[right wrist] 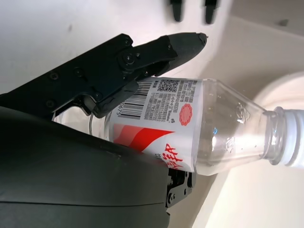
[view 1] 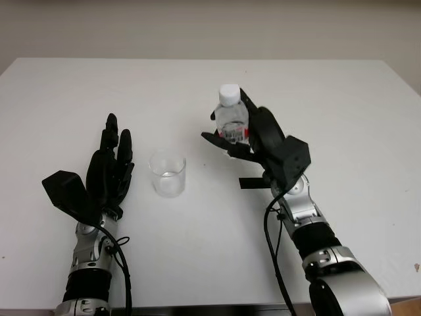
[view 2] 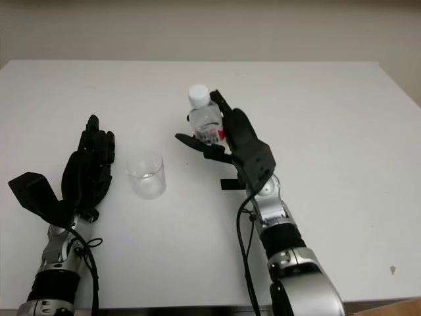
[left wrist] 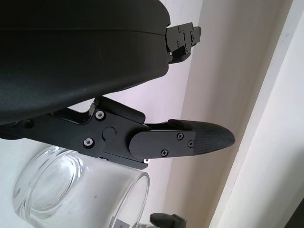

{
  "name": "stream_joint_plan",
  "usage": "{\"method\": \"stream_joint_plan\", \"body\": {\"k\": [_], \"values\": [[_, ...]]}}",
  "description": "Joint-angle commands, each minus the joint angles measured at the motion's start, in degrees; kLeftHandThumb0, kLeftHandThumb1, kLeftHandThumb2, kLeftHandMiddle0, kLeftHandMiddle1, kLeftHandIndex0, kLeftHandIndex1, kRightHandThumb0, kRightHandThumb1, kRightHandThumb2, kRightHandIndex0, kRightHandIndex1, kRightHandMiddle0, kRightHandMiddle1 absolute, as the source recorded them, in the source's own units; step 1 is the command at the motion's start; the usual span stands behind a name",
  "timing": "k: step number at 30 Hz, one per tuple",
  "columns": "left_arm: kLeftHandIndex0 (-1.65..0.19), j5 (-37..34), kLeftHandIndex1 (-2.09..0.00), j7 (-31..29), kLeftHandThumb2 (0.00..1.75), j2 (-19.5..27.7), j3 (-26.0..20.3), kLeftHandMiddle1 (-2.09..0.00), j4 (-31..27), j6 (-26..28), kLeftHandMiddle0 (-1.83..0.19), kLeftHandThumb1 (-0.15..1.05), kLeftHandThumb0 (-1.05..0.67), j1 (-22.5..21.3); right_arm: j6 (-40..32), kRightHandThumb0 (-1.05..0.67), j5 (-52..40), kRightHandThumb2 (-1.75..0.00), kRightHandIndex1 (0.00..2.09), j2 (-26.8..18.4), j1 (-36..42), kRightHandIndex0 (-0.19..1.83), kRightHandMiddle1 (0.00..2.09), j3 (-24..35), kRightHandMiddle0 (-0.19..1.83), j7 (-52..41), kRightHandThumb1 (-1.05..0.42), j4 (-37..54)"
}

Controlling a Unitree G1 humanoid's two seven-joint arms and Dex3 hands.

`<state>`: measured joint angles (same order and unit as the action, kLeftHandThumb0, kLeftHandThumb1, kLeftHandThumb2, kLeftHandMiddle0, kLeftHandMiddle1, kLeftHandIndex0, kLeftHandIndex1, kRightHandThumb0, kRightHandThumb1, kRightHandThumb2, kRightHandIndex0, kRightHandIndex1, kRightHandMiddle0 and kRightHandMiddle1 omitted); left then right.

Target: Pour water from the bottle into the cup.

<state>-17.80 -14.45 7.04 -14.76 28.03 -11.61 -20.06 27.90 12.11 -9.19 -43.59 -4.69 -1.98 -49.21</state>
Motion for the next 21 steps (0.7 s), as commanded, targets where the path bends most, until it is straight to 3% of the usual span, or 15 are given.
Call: {"method": "stream_joint_plan", "body": {"k": [1, 11, 21], "values": [[0.15, 0.25, -0.06, -0.15, 0.41, -0.11, 0.01, -0.06, 0.56, -0.42, 0.13, 1.05, -0.72, 0.04, 2.35, -0.36, 2.12, -0.3, 2.09, -1.15, -4.28, 1.39, 2.09, -0.91, 1.19, 2.16, -1.05, -3.46], [0.15, -0.21, -0.05, -0.3, 0.39, -0.2, -0.19, -0.05, 0.44, -0.05, 0.13, 1.05, -0.72, -0.16, 5.3, -0.38, 24.68, -0.17, 2.09, -5.99, -14.81, 1.37, 2.09, -15.41, 1.08, 23.45, -1.05, -17.25], [0.15, 0.31, -0.06, -0.26, 0.39, -0.02, 0.14, -0.05, 1.02, -0.19, 0.13, 1.05, -0.73, -0.4, 5.39, -0.38, 31.74, -0.11, 2.09, -8.21, -18.73, 1.32, 2.09, -22.28, 0.95, 32.1, -1.05, -20.43]]}}
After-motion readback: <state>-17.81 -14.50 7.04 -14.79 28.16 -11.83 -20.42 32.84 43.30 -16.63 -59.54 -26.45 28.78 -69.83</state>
